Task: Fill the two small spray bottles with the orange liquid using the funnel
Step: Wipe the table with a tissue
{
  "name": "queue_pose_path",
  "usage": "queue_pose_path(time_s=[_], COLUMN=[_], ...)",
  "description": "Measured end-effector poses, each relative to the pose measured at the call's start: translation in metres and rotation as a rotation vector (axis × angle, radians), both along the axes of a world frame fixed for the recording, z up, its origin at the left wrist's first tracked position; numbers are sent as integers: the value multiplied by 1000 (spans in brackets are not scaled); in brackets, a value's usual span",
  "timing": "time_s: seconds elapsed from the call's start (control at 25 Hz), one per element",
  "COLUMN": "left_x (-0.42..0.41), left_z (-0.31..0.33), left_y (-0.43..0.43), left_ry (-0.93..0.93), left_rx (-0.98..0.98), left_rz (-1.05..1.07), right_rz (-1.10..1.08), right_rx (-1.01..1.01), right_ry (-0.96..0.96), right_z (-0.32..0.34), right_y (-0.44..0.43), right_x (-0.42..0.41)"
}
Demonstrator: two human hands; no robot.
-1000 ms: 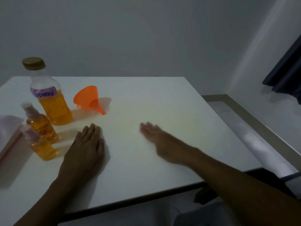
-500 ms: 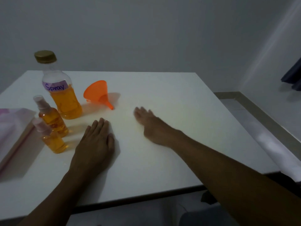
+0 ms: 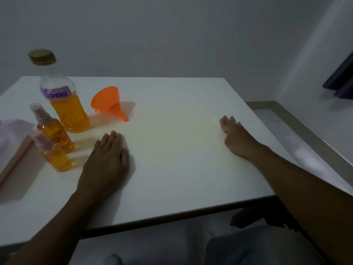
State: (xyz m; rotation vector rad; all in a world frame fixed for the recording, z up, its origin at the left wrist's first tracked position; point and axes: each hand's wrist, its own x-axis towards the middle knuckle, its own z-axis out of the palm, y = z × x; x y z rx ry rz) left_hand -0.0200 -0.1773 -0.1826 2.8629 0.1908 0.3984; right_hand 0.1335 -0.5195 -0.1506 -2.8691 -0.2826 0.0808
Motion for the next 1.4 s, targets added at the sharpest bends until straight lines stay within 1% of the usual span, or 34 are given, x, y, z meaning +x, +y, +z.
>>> queue_pose_path(time_s=[0.08, 0.12, 0.2, 0.28, 0.36, 0.4, 0.44, 0.48, 0.52, 0.64, 0.72, 0.8, 0.88, 0.92, 1.04, 1.08, 1.16, 1.24, 1.28, 1.32, 1.4], left_x=[0, 0, -1, -1, -2, -2, -2, -2, -2, -1, -2, 0, 0, 0, 0, 1, 1, -1, -2, -1, 1], left_z=[1, 2, 4, 4, 3, 2, 1, -1, -2, -4, -3, -3, -4, -4, -3, -2, -1, -1, -1, -1, -2], left_y=[0, 0, 0, 0, 1, 1, 1, 2, 3, 2, 1, 1, 1, 2, 3, 3, 4, 3, 3, 3, 2], left_ry=[1, 3, 2, 1, 14, 14, 12, 13, 17, 23, 21, 17, 13, 9, 9, 10, 4, -5, -4, 1, 10], left_rx=[-10, -15, -23, -18, -4, 6, 16, 27, 36, 55, 58, 55, 43, 37, 38, 44, 51, 54, 56, 56, 52], left_rz=[0, -4, -7, -13, -18, -18, -15, -14, -15, -7, -2, 4, 8, 9, 1, -5, -14, -19, -18, -14, -6], right_rz=[-12, 40, 257, 529, 753, 821, 838, 792, 702, 318, 122, 59, 113, 183, 499, 618, 805, 915, 917, 862, 638], right_rx=[-15, 2, -8, -10, 87, 115, 118, 103, 89, 65, -2, -34, -20, -7, -15, -24, 33, 69, 59, 30, 11], right_ry=[-30, -32, 21, 50, 45, 57, 63, 65, 64, 46, 49, 43, 16, 10, 13, 22, 36, 35, 25, 21, 26], right_z=[0, -1, -2, -2, -6, -8, -9, -12, -11, -6, -1, 3, 3, 1, -2, -1, -2, -6, -8, -10, -13], right_y=[41, 66, 114, 132, 110, 89, 67, 45, 24, -20, -19, 13, 67, 97, 158, 159, 134, 93, 71, 47, 1], right_x=[14, 14, -7, -43, -71, -74, -72, -64, -55, -21, 5, 29, 40, 37, -6, -26, -62, -86, -88, -83, -60])
